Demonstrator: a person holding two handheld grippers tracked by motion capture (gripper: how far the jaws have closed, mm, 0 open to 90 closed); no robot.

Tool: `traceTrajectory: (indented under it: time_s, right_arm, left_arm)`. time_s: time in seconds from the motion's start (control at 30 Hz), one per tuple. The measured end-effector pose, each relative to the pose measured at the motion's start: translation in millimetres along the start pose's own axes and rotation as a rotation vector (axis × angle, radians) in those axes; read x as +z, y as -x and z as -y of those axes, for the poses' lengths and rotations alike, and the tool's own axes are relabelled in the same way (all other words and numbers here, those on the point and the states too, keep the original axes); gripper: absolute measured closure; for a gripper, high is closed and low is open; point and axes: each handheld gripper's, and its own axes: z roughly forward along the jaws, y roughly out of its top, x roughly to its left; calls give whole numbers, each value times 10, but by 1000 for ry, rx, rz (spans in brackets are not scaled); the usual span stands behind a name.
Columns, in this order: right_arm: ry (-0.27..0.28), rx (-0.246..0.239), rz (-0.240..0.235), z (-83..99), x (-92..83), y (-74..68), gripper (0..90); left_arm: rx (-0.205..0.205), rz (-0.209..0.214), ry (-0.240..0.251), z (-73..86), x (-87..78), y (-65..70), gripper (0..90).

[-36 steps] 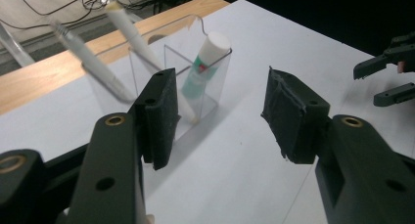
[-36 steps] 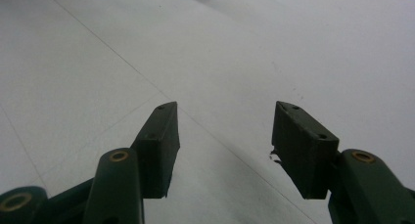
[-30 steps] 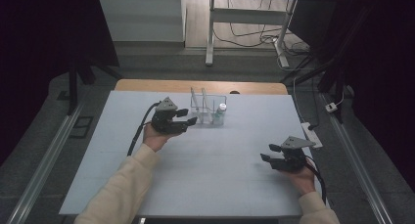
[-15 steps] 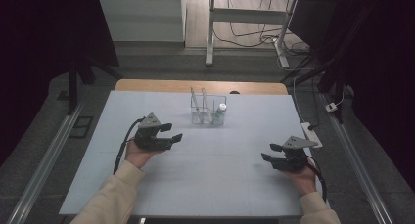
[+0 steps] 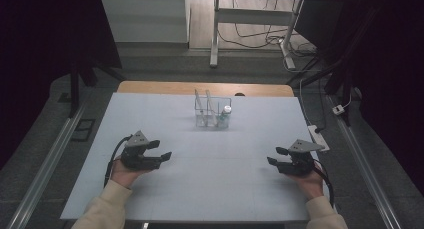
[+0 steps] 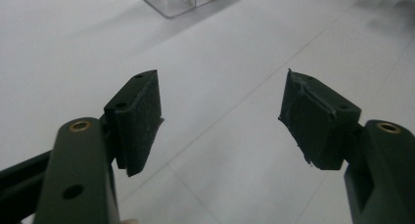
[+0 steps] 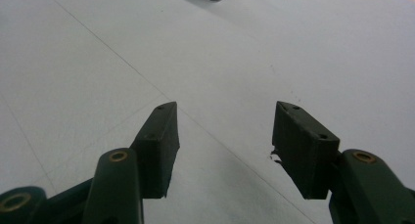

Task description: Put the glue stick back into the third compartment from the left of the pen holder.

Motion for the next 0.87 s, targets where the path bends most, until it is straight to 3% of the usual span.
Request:
traceTrajectory:
  time_s: [0.3, 0.87]
  right_arm:
    - [2, -8, 1, -1, 3, -9, 427]
    - [6, -17, 1, -7, -12, -3, 426]
  left_arm:
    - [-31, -11, -11, 198, -119, -50, 312]
    - [-20, -16, -13, 246, -159, -37, 307]
